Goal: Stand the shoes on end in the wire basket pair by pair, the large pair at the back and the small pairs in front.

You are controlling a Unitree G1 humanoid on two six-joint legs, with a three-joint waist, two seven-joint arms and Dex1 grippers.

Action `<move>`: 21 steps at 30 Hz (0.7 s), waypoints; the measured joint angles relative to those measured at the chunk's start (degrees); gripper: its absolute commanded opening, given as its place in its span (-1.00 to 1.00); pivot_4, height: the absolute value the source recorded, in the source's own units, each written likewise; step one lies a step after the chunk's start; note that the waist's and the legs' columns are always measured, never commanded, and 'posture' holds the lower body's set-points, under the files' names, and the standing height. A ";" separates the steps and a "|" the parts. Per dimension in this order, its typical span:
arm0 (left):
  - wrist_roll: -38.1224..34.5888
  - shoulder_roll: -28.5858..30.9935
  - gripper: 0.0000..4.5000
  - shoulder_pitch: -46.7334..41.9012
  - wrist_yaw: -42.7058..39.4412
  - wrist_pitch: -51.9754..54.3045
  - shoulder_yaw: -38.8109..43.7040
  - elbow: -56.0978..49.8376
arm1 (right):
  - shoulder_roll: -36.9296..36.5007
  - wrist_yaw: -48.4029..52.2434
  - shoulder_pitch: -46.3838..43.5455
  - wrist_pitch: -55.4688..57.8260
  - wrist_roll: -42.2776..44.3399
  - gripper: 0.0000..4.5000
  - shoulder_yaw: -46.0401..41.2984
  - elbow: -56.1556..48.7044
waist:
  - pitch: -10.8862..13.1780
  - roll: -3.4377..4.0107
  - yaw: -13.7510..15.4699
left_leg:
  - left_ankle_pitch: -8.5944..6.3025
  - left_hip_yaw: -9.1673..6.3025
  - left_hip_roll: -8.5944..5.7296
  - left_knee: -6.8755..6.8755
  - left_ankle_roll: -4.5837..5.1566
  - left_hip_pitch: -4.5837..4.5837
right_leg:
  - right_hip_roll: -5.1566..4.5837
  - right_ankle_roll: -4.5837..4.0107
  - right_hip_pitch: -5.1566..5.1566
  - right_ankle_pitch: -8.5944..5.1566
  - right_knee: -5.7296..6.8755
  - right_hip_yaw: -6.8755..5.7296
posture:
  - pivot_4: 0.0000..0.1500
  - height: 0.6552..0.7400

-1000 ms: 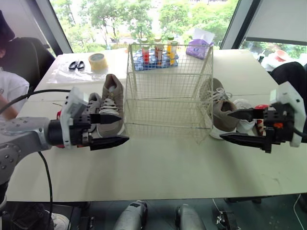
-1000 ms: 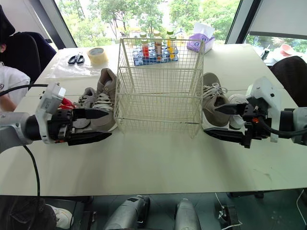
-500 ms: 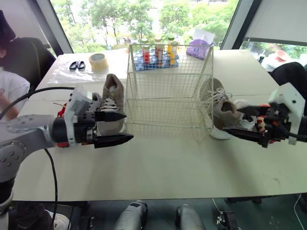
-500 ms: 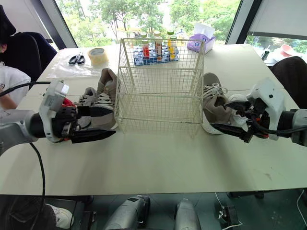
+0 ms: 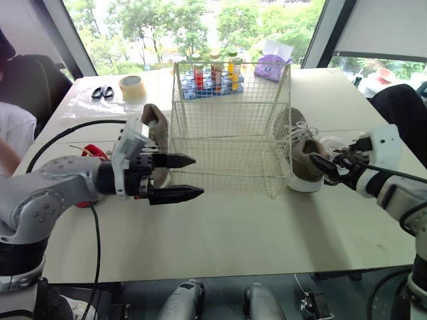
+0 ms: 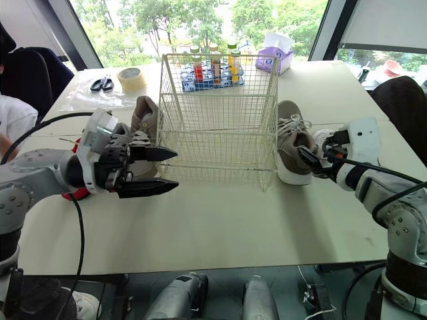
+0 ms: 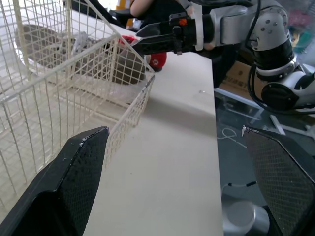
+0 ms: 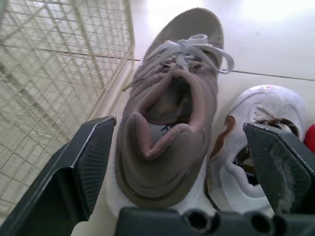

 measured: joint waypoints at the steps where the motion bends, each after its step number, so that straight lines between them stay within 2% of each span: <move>1: 0.62 -0.16 0.99 0.00 -0.42 -0.49 -0.14 0.20 | 1.89 -1.04 0.71 -0.72 -0.82 1.00 0.33 -0.72 | -0.01 -0.01 -0.04 | 0.00 0.00 0.01 -0.01 0.00 0.04 | 0.01 0.00 0.02 0.00 0.01 0.00 | 1.00 1.00; 4: 1.58 -0.25 0.99 0.00 -1.26 -1.03 -0.19 0.26 | 5.56 -3.09 3.34 -2.33 -3.35 1.00 3.95 -0.92 | 0.01 0.03 -0.15 | 0.01 0.02 -0.01 -0.01 -0.01 0.08 | 0.00 0.01 -0.02 0.00 0.12 0.07 | 1.00 1.00; 10: 3.13 -0.50 0.99 0.23 -2.28 -1.91 -0.26 0.25 | 11.64 -5.14 3.15 -9.16 -8.03 1.00 7.79 3.47 | 0.01 0.03 -0.38 | 0.02 0.03 -0.02 -0.03 -0.02 0.30 | 0.02 0.00 0.03 0.00 0.38 0.15 | 1.00 1.00; 18: 3.73 -1.55 0.99 1.47 -1.69 -2.20 -0.27 -0.29 | 15.11 -6.45 1.57 -16.05 -13.29 1.00 11.17 8.15 | 0.00 0.03 -0.47 | -0.04 0.03 -0.02 -0.04 0.08 0.46 | 0.08 -0.01 0.03 -0.01 0.63 0.29 | 1.00 1.00; 21: 4.19 -1.71 1.00 1.91 -1.35 -2.40 -0.27 -0.53 | 16.02 -6.49 1.32 -17.30 -14.45 0.61 11.53 8.89 | 0.01 0.03 -0.53 | -0.04 0.05 -0.02 -0.05 0.08 0.51 | 0.10 -0.01 0.03 -0.01 0.65 0.34 | 1.00 1.00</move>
